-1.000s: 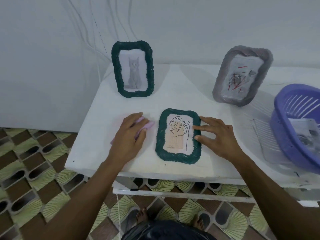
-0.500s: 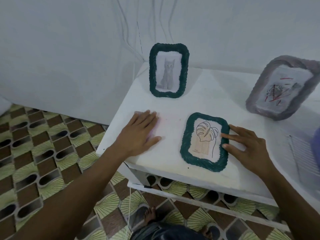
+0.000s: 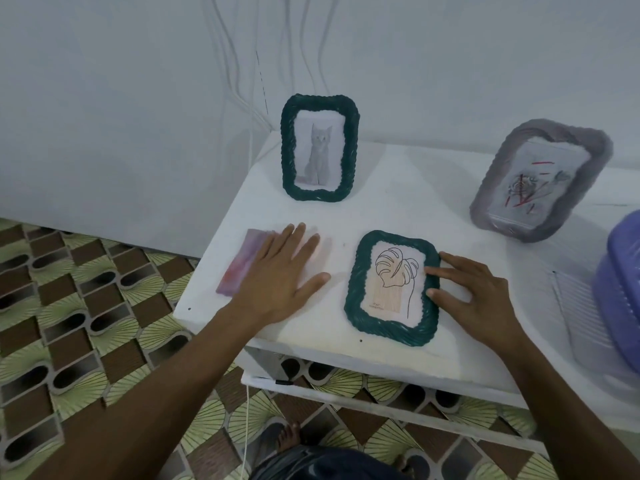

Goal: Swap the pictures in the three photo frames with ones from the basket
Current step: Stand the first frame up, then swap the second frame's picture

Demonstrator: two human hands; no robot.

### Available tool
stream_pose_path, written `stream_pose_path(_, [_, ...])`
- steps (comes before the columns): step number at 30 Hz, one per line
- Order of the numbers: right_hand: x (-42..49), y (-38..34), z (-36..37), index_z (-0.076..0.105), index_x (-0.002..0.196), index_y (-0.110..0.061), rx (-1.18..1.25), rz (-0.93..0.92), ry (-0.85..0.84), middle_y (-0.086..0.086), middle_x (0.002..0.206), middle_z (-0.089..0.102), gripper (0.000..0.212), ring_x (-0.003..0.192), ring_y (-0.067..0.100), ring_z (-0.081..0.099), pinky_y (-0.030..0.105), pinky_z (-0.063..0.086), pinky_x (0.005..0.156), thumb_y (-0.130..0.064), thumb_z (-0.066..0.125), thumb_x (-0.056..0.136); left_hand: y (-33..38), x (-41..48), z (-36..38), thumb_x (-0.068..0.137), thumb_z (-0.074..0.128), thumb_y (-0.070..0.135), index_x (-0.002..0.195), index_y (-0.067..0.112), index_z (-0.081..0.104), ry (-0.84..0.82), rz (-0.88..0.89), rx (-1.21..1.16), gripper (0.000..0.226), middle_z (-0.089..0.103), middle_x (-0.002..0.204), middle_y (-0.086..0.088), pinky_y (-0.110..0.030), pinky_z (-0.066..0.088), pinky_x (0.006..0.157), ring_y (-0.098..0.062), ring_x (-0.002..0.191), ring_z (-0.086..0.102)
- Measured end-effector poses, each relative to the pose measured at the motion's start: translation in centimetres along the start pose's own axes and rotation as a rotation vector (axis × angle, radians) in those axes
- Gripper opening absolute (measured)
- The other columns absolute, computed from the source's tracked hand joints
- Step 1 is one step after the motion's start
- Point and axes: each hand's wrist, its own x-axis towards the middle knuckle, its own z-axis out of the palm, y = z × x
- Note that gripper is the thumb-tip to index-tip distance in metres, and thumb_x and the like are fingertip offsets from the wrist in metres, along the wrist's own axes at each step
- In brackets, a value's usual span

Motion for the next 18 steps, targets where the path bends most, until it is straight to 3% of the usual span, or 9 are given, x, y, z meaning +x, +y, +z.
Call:
stream_pose_path(4, [-0.3, -0.6, -0.1, 0.061, 0.117, -0.047, -0.013, 0.04, 0.014, -0.016, 0.141, 0.048, 0.035, 0.133, 0.015, 0.04, 0.052, 0.029, 0.109, -0.052, 0.066, 0.083, 5.2, 2.2, 2.0, 0.092, 0.018, 0.068, 0.153, 0.025, 0.019, -0.163, 0.119, -0.252, 0.074, 0.013, 0.162, -0.005, -0.036, -0.001, 0.121, -0.018, 0.15, 0.005])
stream_pose_path(8, [-0.4, -1.1, 0.0, 0.061, 0.117, -0.048, 0.06, 0.107, 0.013, -0.013, 0.142, 0.05, 0.038, 0.133, 0.014, 0.039, 0.05, 0.026, 0.111, -0.043, 0.073, 0.08, 7.2, 3.7, 3.1, 0.096, 0.052, 0.04, 0.143, 0.02, 0.045, 0.003, 0.036, -0.55, 0.052, 0.037, 0.152, -0.007, -0.043, 0.023, 0.118, -0.02, 0.14, 0.03])
stream_pose_path(10, [-0.4, -1.3, -0.1, 0.06, 0.115, -0.051, 0.148, 0.133, 0.018, -0.015, 0.138, 0.051, 0.043, 0.131, 0.01, 0.04, 0.05, 0.027, 0.113, -0.036, 0.077, 0.078, 7.4, 4.0, 3.1, 0.093, 0.061, 0.026, 0.137, 0.023, 0.052, 0.037, -0.022, -0.729, 0.044, 0.04, 0.149, -0.003, -0.04, 0.031, 0.115, -0.015, 0.136, 0.036])
stream_pose_path(12, [-0.2, -1.5, -0.4, 0.063, 0.116, -0.047, 0.265, 0.164, 0.021, -0.017, 0.139, 0.048, 0.044, 0.13, 0.003, 0.041, 0.04, 0.028, 0.116, -0.028, 0.078, 0.079, 7.6, 4.4, 2.7, 0.09, 0.066, 0.013, 0.129, 0.026, 0.059, 0.085, -0.054, -0.88, 0.042, 0.041, 0.145, 0.005, -0.036, 0.04, 0.11, -0.012, 0.131, 0.044])
stream_pose_path(14, [0.3, -2.0, -0.9, 0.064, 0.12, -0.039, 0.441, 0.199, 0.016, -0.016, 0.145, 0.045, 0.044, 0.128, -0.002, 0.044, 0.025, 0.034, 0.109, -0.019, 0.075, 0.082, 8.0, 5.1, 2.0, 0.087, 0.067, 0.005, 0.123, 0.029, 0.063, 0.121, -0.112, -1.066, 0.044, 0.044, 0.14, 0.012, -0.037, 0.047, 0.104, -0.013, 0.126, 0.051])
stream_pose_path(18, [1.9, -3.5, -2.2, 0.067, 0.116, -0.024, 0.783, 0.273, 0.188, -0.012, 0.132, 0.059, 0.037, 0.096, 0.013, 0.069, 0.027, 0.056, 0.085, -0.004, 0.07, 0.085, 9.4, 6.7, 0.2, 0.087, 0.066, -0.002, 0.117, 0.033, 0.066, 0.066, -0.223, -1.376, 0.046, 0.065, 0.122, 0.007, -0.04, 0.058, 0.085, -0.019, 0.11, 0.064])
